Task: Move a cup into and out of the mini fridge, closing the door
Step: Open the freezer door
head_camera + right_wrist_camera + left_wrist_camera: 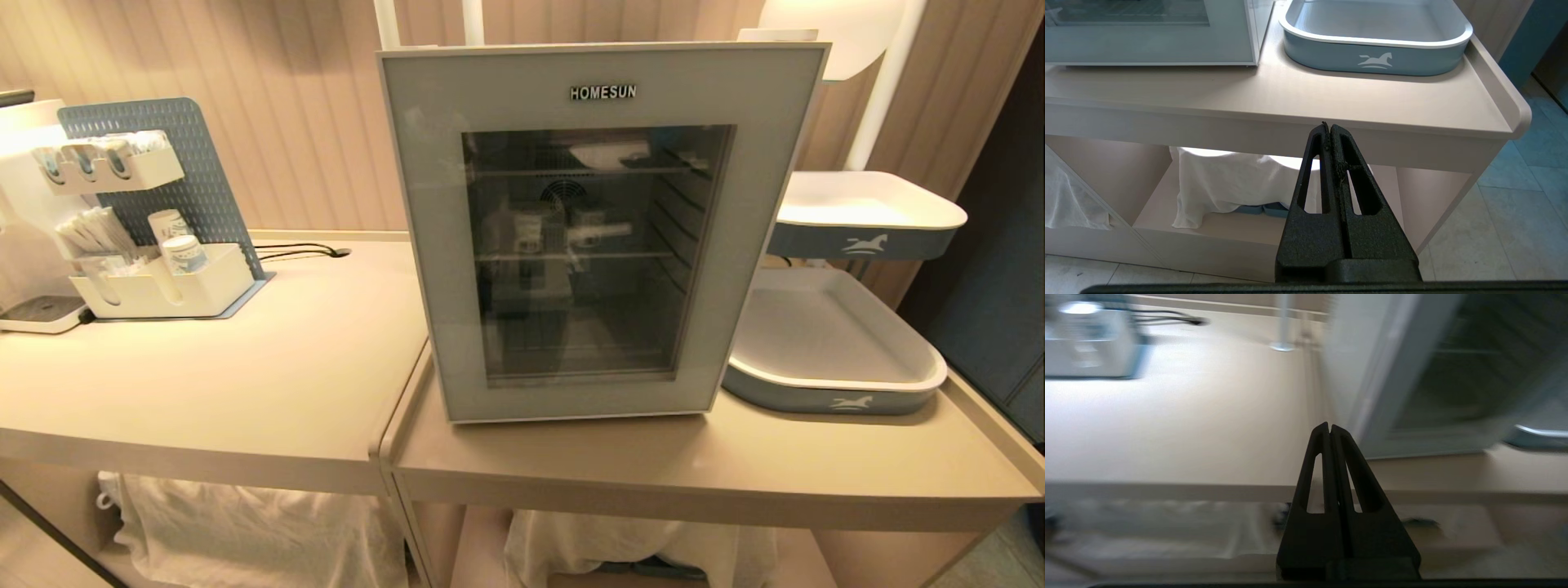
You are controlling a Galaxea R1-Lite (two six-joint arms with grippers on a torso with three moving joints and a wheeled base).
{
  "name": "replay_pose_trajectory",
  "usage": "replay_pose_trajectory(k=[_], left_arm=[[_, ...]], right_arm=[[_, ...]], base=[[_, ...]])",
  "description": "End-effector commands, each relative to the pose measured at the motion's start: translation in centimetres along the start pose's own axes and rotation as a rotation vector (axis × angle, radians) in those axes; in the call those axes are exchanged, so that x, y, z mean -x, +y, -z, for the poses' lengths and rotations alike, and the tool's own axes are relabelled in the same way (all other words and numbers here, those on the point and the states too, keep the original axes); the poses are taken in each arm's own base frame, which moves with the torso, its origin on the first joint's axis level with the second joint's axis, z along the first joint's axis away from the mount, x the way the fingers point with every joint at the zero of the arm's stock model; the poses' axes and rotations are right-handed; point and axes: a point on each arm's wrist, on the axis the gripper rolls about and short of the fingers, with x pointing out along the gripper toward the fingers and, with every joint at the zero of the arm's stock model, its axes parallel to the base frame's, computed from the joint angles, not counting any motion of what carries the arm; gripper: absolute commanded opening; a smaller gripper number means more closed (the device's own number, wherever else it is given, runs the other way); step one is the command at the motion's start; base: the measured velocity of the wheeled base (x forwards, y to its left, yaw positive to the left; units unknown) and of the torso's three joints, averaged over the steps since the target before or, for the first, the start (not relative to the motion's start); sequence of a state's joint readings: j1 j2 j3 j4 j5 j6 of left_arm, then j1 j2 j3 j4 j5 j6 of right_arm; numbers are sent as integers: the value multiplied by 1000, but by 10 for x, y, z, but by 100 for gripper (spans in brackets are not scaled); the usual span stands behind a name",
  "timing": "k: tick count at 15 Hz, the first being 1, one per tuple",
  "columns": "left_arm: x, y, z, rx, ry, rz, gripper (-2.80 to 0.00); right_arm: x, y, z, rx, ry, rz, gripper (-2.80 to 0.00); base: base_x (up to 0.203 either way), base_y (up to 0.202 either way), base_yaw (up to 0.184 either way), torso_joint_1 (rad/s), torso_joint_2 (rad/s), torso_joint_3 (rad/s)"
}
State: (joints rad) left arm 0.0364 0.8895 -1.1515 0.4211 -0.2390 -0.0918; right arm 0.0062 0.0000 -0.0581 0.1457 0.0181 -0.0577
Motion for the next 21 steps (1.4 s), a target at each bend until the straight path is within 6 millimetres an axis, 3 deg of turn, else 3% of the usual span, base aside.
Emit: replay_pose_trajectory(k=[1,3,4,9,13,15,21], left_arm=[[-79,13,-5,62,175,207,-280],[-124,22,-3,92,217,339,-280],[-146,30,0,110,228,404,0],[-225,83,23,170,217,697,0],[-267,101,44,201,230,905,0],[-284,99,52,191,230,1013,0],[-320,59,74,127,236,1176,0]], right_arm=[[0,0,0,1,3,0,-280],[0,0,0,1,1,-2,-280],[0,0,0,-1,1,-2,-280],[0,0,0,-1,1,-3,-280],[0,0,0,-2,3,-1,-280],[0,0,1,-3,3,0,-280],[0,0,1,-4,3,1,-280]], base=[[0,0,0,0,0,0],[0,0,0,0,0,0],[0,0,0,0,0,0],[0,0,0,0,0,0],[0,0,0,0,0,0],[0,0,0,0,0,0],[0,0,0,0,0,0]])
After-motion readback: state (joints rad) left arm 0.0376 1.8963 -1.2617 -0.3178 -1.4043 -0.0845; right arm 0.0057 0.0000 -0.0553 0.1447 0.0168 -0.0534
